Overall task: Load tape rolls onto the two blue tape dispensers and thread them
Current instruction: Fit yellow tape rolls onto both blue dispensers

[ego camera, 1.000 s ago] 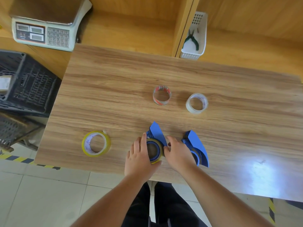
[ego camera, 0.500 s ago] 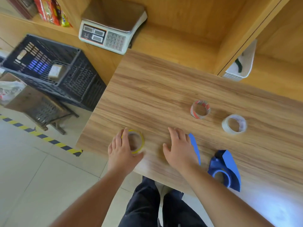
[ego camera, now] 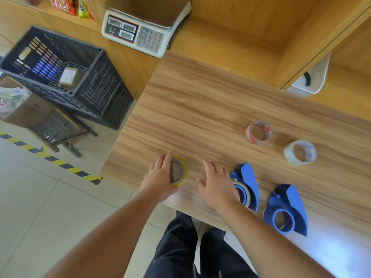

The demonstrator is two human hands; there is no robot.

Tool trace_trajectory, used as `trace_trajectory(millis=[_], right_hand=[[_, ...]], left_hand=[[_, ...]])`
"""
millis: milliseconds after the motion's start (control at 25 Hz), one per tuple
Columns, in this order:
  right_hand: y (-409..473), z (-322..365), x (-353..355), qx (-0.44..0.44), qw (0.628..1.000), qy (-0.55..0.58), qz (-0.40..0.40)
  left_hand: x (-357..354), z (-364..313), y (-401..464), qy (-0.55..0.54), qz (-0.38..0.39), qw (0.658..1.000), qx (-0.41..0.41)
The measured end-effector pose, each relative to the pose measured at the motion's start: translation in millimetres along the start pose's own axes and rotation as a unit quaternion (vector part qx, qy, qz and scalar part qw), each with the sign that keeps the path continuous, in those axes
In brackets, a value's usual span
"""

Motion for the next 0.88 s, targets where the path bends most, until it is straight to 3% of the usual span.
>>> trace_trajectory(millis=[280, 440, 680, 880], right_hand=[[-5, -20, 31, -0.025, 0.998, 0.037, -0.042], [-13, -53, 63, -0.043, 0.993, 0.062, -0.096], [-48, -175, 106, -0.151, 0.971, 0.071, -0.169], [-97, -274, 105, -0.248, 0.953, 0.084, -0.15]], left_hand=[[20, -36, -22, -0.162, -0.04, 0.986, -0.028], [22, -81, -41, -0.181, -0.046, 0.98, -0.062], [-14, -186, -84, -0.15, -0.013, 0.981, -0.126], [-73, -253, -123, -0.127, 0.004, 0.98, -0.155]])
Point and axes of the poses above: each hand's wrist, its own y-axis towards the middle knuckle, its own x-axis out of the back of the hand, z = x × y, the point moved 8 cm from there along y, towards the middle knuckle, and after that the axes turned 13 degrees about -z, right-handed, at the moved point
